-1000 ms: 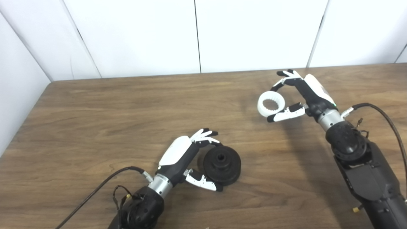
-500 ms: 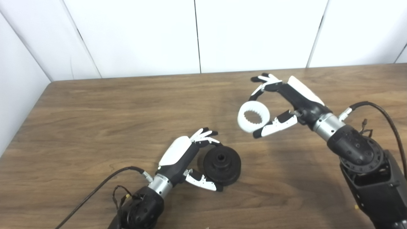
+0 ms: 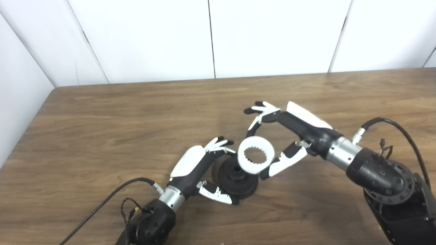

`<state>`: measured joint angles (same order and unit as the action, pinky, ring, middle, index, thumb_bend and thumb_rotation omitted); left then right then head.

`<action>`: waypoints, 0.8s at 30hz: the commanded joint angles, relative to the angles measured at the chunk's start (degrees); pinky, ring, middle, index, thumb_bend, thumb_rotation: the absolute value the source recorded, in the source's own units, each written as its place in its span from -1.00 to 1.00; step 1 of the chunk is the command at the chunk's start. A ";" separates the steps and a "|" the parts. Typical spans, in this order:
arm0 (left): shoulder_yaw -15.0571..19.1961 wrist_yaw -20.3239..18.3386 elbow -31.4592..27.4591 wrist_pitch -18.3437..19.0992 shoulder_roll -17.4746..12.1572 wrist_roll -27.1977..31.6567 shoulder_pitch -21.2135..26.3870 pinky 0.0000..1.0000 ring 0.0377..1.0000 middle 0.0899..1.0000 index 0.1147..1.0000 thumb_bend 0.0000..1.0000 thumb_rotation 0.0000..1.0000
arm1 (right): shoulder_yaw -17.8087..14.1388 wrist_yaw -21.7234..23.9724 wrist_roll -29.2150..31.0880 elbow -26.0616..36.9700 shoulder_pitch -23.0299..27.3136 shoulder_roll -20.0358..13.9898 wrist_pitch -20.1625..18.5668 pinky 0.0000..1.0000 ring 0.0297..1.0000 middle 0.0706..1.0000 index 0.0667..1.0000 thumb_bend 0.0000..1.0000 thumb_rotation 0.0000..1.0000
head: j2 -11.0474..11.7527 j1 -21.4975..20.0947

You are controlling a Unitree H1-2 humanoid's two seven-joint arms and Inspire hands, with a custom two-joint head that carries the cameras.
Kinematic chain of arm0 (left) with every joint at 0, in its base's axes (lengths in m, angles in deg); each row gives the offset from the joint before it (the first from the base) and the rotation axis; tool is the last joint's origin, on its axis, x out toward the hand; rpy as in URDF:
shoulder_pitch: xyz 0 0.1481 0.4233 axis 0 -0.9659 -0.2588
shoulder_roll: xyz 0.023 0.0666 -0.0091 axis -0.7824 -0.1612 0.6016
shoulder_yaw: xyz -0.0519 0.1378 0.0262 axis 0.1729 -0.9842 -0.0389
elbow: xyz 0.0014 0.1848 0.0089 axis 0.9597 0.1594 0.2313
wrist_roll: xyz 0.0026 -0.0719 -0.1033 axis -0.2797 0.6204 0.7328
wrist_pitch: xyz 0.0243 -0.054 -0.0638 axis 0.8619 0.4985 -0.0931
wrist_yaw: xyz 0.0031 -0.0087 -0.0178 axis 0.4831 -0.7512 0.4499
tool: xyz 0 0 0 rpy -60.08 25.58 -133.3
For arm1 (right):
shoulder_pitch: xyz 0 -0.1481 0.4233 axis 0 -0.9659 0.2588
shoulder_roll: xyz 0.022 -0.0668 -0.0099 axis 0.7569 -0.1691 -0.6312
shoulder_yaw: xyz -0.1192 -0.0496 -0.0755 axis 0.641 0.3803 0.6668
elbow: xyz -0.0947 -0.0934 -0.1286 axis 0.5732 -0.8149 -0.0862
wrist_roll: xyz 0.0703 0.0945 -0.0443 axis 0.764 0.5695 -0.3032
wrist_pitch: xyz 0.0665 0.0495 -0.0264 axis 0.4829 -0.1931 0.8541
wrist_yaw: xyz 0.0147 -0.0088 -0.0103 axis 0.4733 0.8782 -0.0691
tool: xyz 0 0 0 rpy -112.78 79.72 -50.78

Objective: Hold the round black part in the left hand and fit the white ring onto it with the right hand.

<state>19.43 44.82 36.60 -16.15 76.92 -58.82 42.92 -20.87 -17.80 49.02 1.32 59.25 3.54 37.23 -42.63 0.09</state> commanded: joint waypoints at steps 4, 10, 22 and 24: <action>-0.58 -1.61 -0.08 1.54 -0.44 -1.08 0.30 0.79 0.97 0.82 0.15 0.60 -0.64 | 0.82 -0.19 -0.88 1.92 0.87 0.54 0.29 1.00 1.00 0.80 -0.10 0.05 -0.68 | -0.07 0.02; -0.69 -1.69 -0.21 1.36 -0.17 -0.83 0.24 0.79 0.96 0.81 0.13 0.59 -0.66 | 1.84 -0.79 -1.48 0.70 0.63 1.31 1.37 1.00 1.00 0.81 -0.10 0.05 -0.68 | -0.17 0.03; -0.85 -1.83 -0.15 1.69 -0.08 -1.07 0.18 0.79 0.96 0.81 0.12 0.59 -0.65 | 3.80 -2.97 -5.53 -5.04 0.28 3.62 5.19 1.00 1.00 0.80 -0.09 0.05 -0.68 | -0.17 0.01; -0.89 -1.84 -0.12 1.74 -0.07 -1.12 0.16 0.79 0.96 0.81 0.12 0.59 -0.65 | 3.77 -3.26 -5.80 -5.67 0.47 4.08 5.43 1.00 1.00 0.81 -0.09 0.05 -0.68 | -0.08 0.08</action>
<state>19.25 44.79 36.57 -15.80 77.16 -59.38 43.04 -16.86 -19.56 43.54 -4.78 57.58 6.85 40.17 -42.63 0.09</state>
